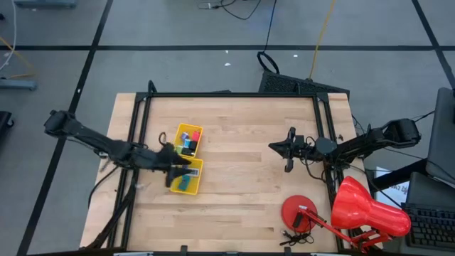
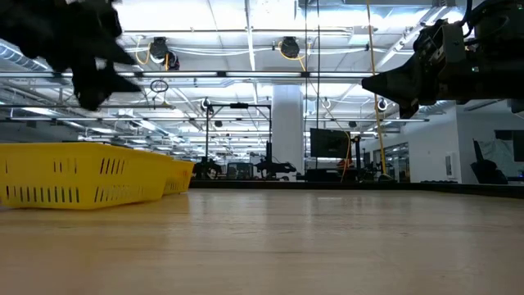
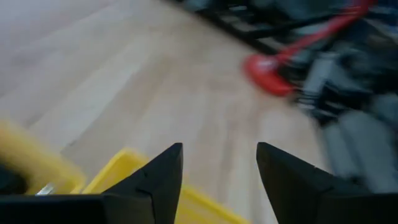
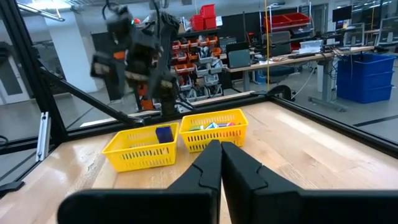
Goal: Pick & Place Office items
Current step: Return to Home Position
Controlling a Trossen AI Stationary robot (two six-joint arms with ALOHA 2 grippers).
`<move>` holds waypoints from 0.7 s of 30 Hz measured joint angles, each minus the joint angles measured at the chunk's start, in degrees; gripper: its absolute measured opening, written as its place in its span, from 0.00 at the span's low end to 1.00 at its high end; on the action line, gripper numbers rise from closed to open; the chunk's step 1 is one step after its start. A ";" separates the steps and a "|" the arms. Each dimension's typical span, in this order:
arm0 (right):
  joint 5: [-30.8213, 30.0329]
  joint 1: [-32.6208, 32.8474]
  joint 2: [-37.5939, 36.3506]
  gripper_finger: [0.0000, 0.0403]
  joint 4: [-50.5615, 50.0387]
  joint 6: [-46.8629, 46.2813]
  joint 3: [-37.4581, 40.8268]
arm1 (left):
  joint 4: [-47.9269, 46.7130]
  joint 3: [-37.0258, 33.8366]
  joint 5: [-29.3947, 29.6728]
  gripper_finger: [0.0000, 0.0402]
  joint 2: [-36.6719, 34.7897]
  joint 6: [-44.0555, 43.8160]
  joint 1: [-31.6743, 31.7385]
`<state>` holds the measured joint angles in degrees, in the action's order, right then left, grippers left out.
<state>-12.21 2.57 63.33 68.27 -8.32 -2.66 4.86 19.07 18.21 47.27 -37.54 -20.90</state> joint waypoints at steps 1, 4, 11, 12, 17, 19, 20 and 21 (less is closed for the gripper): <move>0.00 -0.02 0.00 0.00 0.02 -0.02 0.00 | -0.62 0.28 -2.74 0.52 -2.56 2.72 0.44; 0.02 -0.02 0.00 0.00 0.02 0.10 0.00 | -5.12 0.51 -10.65 0.53 -10.82 15.59 1.39; -0.03 0.00 0.00 0.00 0.02 0.61 0.02 | -15.57 -0.72 -9.95 0.54 -26.83 37.65 2.52; 0.02 0.00 0.00 0.00 0.04 0.49 0.02 | -15.00 -1.81 -7.98 0.54 -28.33 38.25 2.51; 0.02 -0.01 -0.02 0.00 0.05 0.05 0.02 | -6.66 -11.56 -3.49 0.54 -35.23 35.96 3.39; 0.04 -0.02 -0.02 0.00 0.04 0.02 0.02 | -2.99 -15.33 -3.54 0.54 -37.76 34.15 4.04; 0.04 0.00 -0.01 0.00 0.04 0.00 0.02 | -1.63 -16.92 -4.08 0.54 -38.87 33.97 4.36; 0.04 0.00 -0.02 0.00 0.05 0.00 0.02 | -0.93 -18.01 -4.81 0.54 -40.01 33.95 4.72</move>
<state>-12.16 2.57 63.31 68.32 -8.32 -2.63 3.93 1.06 13.41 7.26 -3.60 -16.18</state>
